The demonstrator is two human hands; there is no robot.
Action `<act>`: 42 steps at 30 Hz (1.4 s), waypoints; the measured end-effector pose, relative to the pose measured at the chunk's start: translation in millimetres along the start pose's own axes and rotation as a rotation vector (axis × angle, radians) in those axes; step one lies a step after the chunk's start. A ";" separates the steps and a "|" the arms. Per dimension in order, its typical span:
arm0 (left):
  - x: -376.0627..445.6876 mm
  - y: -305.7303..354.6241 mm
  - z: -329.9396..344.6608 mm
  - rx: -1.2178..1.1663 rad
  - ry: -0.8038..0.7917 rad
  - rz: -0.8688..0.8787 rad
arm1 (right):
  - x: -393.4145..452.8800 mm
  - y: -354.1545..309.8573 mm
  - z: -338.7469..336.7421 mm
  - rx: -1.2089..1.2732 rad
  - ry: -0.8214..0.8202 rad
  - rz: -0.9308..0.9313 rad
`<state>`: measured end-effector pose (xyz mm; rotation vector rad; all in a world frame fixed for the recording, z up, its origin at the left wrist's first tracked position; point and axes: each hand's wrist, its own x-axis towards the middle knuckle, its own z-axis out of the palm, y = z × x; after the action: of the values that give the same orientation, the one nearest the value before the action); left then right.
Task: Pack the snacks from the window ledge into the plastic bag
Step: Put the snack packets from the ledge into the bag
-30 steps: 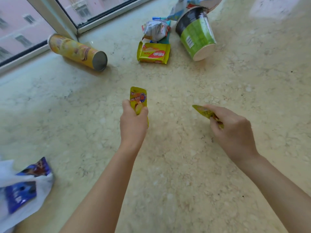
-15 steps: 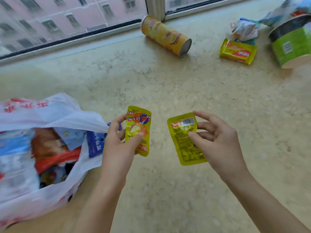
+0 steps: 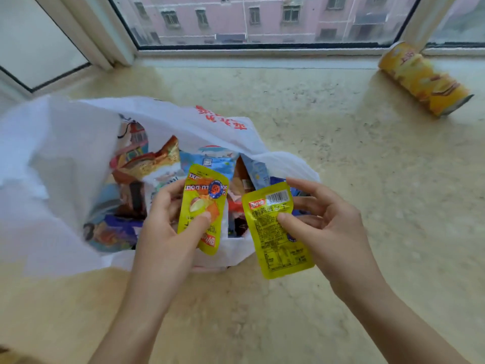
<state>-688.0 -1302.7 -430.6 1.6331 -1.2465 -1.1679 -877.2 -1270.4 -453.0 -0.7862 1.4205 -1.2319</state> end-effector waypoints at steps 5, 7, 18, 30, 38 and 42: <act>15.6 7.3 -47.8 0.122 0.075 0.076 | 6.8 -5.6 51.9 0.102 -0.032 0.042; 20.6 6.2 -66.1 0.238 0.163 0.095 | 8.4 -8.1 71.2 0.109 -0.065 0.029; 52.4 -10.5 -106.3 0.756 0.341 0.198 | 30.8 -8.5 180.8 -0.145 -0.126 -0.198; 42.0 -20.0 -94.1 0.880 0.296 0.255 | 31.6 2.1 159.0 -0.400 -0.125 -0.363; 22.2 -12.4 -26.2 0.765 0.138 0.623 | 27.2 8.4 69.9 -0.656 0.101 -0.543; 20.2 -9.9 29.0 0.801 0.092 0.738 | 32.1 16.5 9.6 -0.912 0.247 -0.608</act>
<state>-710.8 -1321.1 -452.7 1.4593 -2.1608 -0.1180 -873.1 -1298.5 -477.2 -1.8370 2.0639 -1.1004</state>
